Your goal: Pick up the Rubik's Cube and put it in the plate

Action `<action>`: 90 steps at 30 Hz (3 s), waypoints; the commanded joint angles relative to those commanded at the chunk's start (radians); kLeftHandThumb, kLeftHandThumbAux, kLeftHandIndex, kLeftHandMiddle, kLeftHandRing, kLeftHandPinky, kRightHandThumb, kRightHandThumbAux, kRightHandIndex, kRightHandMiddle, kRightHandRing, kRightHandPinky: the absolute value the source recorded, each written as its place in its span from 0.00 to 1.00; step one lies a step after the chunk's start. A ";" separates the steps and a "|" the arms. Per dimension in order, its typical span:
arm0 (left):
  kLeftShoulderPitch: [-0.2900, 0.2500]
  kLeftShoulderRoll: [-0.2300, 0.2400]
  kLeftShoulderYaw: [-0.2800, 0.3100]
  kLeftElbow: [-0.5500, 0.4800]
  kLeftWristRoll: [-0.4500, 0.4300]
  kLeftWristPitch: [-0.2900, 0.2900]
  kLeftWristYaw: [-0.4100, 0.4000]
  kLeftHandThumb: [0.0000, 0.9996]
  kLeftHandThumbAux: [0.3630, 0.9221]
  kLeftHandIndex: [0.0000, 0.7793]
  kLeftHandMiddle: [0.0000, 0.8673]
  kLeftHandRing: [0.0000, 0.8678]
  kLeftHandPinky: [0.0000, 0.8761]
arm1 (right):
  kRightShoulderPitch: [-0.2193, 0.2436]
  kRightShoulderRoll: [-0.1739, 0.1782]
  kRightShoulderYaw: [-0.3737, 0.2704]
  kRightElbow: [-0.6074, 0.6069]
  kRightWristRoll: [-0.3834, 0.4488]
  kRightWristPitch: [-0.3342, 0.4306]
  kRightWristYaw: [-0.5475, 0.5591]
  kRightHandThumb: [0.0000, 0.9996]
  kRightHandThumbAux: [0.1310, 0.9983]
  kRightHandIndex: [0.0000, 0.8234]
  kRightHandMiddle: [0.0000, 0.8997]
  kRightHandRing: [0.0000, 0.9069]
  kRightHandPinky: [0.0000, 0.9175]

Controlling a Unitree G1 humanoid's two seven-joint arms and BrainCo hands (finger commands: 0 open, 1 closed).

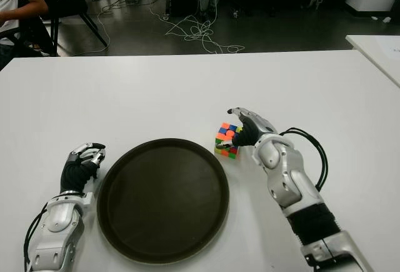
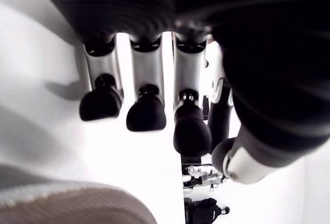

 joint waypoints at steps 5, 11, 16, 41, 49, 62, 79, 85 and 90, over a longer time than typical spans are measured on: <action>-0.001 0.000 0.000 -0.001 -0.001 0.002 0.000 0.71 0.61 0.57 0.92 0.94 0.92 | -0.008 0.004 -0.006 0.016 0.015 -0.008 -0.012 0.00 0.61 0.00 0.00 0.00 0.00; -0.002 -0.002 -0.002 -0.005 0.000 0.007 0.002 0.71 0.61 0.57 0.92 0.94 0.92 | -0.017 0.006 -0.012 0.030 0.030 -0.018 -0.017 0.00 0.63 0.00 0.00 0.00 0.00; -0.005 0.000 0.000 0.007 -0.007 -0.008 -0.007 0.71 0.61 0.57 0.92 0.94 0.92 | -0.021 0.007 -0.018 0.040 0.043 -0.030 -0.030 0.00 0.64 0.00 0.00 0.00 0.01; 0.001 -0.016 0.001 -0.009 -0.011 0.012 0.008 0.71 0.61 0.57 0.93 0.94 0.92 | -0.042 -0.012 0.026 0.098 0.020 -0.044 -0.013 0.00 0.64 0.00 0.00 0.00 0.00; 0.000 -0.017 0.000 -0.011 -0.006 0.015 0.010 0.71 0.61 0.57 0.93 0.94 0.92 | -0.024 -0.013 0.022 0.083 0.041 -0.062 -0.009 0.00 0.66 0.00 0.00 0.00 0.00; 0.001 -0.014 0.000 -0.008 -0.018 0.011 -0.004 0.71 0.61 0.57 0.93 0.94 0.92 | -0.026 -0.025 0.049 0.077 0.025 -0.028 0.052 0.00 0.67 0.00 0.00 0.00 0.00; 0.007 -0.019 -0.003 -0.014 -0.007 0.001 0.006 0.71 0.61 0.57 0.93 0.94 0.93 | -0.010 -0.033 0.073 0.050 0.003 -0.005 0.075 0.00 0.68 0.00 0.00 0.00 0.00; 0.008 -0.015 -0.005 -0.014 -0.008 -0.002 -0.004 0.71 0.61 0.57 0.93 0.94 0.92 | -0.007 -0.032 0.074 0.040 0.000 0.012 0.086 0.00 0.68 0.00 0.00 0.00 0.00; 0.009 -0.013 -0.004 -0.014 -0.017 -0.006 -0.015 0.71 0.61 0.57 0.93 0.94 0.93 | 0.002 -0.025 0.074 0.035 -0.004 0.026 0.081 0.00 0.68 0.00 0.00 0.00 0.00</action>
